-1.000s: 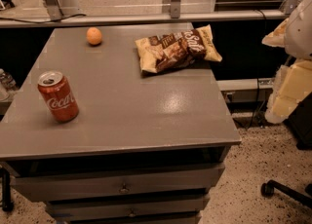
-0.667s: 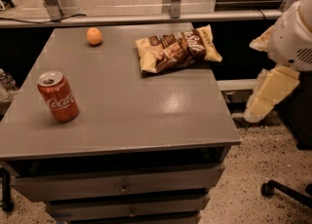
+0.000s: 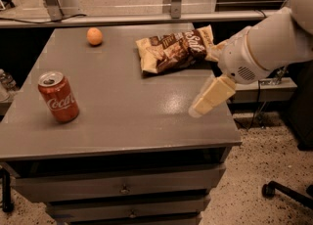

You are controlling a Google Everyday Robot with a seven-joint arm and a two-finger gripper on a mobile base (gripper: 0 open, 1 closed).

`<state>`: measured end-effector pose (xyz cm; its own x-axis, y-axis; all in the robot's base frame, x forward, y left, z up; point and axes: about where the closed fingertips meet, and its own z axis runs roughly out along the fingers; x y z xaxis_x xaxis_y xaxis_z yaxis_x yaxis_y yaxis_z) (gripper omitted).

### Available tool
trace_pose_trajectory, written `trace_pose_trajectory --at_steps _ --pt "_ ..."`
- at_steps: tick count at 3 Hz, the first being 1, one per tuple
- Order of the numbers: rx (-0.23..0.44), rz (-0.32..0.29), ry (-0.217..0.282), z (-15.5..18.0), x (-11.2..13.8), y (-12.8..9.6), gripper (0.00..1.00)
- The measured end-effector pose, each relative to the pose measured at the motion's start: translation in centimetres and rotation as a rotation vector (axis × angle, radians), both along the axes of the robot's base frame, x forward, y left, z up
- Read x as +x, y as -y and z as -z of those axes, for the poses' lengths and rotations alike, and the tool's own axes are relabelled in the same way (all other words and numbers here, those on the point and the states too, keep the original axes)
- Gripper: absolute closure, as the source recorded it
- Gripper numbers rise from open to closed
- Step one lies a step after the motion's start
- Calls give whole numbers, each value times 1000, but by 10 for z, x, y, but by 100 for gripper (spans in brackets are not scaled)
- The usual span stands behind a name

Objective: Knock coke can over

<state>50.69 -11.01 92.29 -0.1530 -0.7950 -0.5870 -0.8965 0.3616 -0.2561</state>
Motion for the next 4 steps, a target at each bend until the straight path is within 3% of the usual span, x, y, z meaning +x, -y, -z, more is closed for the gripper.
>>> trace_pose_trajectory --at_steps 1,2,4 --pt "165 -19 74 2 29 -49 0" --pt "322 -10 100 -3 37 -91 0" --pt "348 -9 112 -10 38 -100 0"
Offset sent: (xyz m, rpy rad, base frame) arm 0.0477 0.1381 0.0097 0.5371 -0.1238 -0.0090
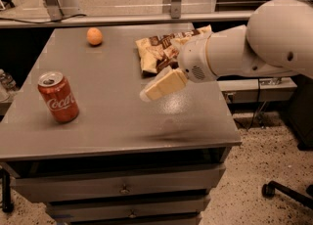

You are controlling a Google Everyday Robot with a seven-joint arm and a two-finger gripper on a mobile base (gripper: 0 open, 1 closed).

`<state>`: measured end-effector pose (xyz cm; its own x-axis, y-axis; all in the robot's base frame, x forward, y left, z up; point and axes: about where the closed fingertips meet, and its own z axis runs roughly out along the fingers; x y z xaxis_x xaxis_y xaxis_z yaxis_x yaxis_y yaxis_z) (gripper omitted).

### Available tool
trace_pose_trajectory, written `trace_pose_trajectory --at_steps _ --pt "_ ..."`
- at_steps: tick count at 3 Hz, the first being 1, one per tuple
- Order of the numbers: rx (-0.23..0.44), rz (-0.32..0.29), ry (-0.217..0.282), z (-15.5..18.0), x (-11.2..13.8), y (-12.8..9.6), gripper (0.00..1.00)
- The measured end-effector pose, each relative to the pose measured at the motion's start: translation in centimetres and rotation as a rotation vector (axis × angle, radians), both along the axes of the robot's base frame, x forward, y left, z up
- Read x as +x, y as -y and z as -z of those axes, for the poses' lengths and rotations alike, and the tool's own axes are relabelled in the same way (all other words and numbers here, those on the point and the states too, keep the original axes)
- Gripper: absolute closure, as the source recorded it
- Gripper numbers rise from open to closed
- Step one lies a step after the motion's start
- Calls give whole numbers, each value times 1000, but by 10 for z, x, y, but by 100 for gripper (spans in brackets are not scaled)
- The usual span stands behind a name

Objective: Knock coke can over

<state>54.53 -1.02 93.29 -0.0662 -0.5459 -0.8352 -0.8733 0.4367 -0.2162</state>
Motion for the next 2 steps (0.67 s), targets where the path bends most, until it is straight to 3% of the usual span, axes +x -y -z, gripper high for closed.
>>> trace_pose_trajectory --at_steps 1,2 --pt "80 -4 11 -2 0 -14 0" --pt "207 -42 49 -2 4 -54 0"
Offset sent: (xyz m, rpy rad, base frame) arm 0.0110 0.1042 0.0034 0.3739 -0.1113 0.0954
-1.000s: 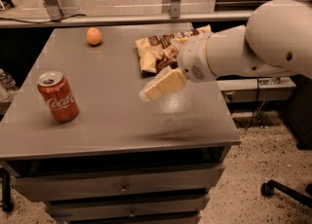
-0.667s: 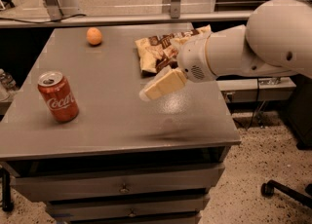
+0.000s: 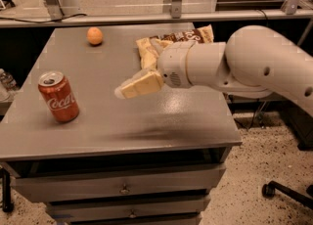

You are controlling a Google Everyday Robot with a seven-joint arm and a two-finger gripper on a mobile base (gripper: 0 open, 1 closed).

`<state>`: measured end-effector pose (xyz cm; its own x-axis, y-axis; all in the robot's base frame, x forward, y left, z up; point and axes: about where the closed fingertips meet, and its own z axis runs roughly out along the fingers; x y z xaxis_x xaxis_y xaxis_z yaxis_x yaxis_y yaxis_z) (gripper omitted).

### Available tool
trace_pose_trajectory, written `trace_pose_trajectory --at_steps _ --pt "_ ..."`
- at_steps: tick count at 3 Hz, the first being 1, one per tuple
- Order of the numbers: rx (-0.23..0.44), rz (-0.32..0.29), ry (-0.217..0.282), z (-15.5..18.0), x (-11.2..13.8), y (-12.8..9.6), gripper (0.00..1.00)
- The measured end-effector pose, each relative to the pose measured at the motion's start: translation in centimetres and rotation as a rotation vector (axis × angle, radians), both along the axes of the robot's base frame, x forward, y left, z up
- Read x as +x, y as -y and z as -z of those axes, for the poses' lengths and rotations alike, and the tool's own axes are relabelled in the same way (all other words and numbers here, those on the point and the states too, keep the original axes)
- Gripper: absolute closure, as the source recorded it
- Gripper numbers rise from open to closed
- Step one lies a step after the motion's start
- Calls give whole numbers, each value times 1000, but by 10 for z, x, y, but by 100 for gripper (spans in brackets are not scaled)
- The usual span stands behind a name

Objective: Knock coke can over

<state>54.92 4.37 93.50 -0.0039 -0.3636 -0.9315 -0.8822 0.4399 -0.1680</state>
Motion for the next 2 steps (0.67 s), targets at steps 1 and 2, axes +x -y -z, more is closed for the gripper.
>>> trace_pose_trajectory --at_steps 1,2 --pt "105 -74 53 5 6 -50 0" --pt "163 -156 68 19 3 -88 0"
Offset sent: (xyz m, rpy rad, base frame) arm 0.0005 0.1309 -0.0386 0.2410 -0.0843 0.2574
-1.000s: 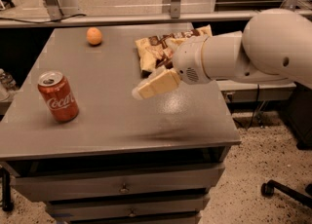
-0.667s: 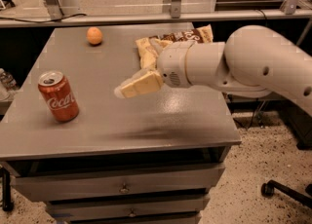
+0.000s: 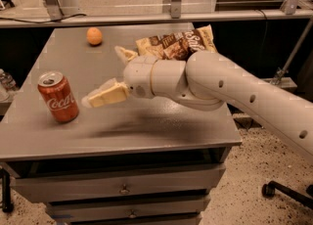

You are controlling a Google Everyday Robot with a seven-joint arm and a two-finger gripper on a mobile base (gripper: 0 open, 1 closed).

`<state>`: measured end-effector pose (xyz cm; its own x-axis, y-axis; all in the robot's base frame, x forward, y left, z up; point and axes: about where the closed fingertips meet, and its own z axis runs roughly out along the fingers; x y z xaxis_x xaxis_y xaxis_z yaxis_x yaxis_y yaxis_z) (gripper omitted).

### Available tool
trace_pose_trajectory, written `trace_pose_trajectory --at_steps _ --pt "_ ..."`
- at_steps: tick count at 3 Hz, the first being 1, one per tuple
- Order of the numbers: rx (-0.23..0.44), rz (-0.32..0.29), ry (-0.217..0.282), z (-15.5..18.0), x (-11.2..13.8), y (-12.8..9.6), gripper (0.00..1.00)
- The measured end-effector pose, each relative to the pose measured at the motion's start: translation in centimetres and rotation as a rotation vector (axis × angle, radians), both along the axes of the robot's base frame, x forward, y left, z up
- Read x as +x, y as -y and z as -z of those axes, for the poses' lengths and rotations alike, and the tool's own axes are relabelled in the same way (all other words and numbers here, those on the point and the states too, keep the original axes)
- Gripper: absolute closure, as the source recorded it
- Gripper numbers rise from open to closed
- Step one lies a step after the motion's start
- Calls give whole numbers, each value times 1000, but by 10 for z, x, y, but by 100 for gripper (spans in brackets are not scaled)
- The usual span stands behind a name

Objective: Knock coke can over

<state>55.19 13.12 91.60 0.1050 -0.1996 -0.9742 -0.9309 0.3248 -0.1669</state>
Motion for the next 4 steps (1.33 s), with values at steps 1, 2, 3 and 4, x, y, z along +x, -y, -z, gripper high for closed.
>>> trace_pose_trajectory --at_steps 1,2,3,4 --pt "35 -79 -10 16 -11 -33 0" --pt "53 -125 -26 24 -20 -57 0" --pt "66 -161 -47 27 -27 -79 0" --pt "79 -175 -67 29 -28 -95 0"
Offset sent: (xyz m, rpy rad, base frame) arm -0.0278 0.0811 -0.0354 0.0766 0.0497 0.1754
